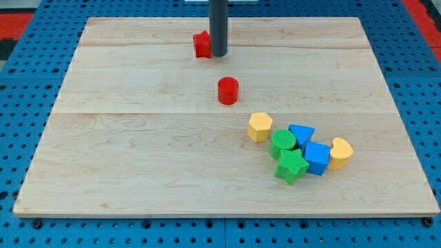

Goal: Place the red star at the top center of the board

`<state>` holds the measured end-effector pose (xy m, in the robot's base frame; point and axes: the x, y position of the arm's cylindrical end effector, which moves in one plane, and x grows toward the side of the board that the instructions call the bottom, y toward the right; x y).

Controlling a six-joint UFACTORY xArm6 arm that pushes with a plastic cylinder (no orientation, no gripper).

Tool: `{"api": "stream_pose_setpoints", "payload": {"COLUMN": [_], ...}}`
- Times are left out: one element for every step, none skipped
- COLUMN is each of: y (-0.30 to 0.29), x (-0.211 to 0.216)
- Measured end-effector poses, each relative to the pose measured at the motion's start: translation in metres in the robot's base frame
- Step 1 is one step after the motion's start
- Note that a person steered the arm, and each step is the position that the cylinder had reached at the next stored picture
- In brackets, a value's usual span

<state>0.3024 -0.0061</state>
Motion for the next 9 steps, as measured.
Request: {"api": "stream_pose_setpoints", "payload": {"y": [-0.015, -0.037, -0.078, -0.082, -0.06, -0.06, -0.043, -0.024, -0.03], "x": [0.002, 0.002, -0.004, -0.02, -0.042, -0.076, -0.089, -0.089, -0.084]}}
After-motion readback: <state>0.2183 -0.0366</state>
